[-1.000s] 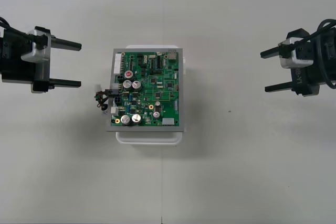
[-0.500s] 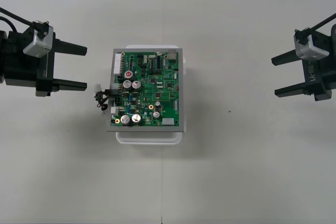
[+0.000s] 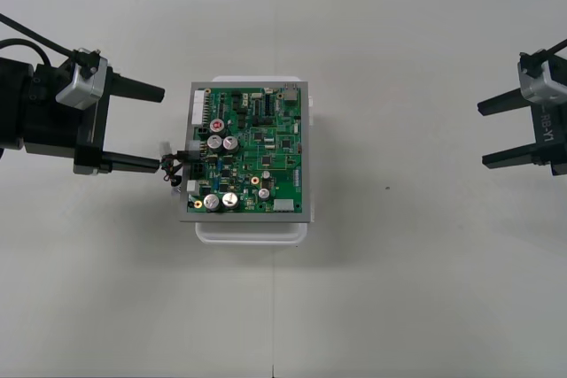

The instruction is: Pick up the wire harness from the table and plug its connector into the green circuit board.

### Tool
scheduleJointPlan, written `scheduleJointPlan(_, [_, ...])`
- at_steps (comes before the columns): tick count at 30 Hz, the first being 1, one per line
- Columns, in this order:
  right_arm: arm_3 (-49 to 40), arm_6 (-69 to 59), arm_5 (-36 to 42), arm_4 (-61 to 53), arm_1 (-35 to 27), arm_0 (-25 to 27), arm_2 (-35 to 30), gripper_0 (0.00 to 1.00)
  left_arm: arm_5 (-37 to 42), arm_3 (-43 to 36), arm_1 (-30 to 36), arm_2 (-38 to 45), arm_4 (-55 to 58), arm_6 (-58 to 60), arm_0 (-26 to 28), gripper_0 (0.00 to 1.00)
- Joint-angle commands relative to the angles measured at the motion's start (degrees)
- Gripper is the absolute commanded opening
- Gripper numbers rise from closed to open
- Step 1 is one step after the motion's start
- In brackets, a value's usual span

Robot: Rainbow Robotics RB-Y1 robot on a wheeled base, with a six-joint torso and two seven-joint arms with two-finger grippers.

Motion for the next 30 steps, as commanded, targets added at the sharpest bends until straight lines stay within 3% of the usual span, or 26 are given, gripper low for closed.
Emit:
scheduleJointPlan(1, [-0.29, 0.38, 0.05, -2.28, -0.78, 1.08, -3.56, 0.69, -1.84, -1.25, 1.85, 0.39, 0.7, -5.31, -0.3, 1.0])
scheduleJointPlan(30, [-2.67, -2.79, 0.05, -4.92, 0.27, 1.08, -5.4, 0.69, -1.84, -0.28, 2.2, -0.49, 0.96, -6.11, -0.21, 1.0])
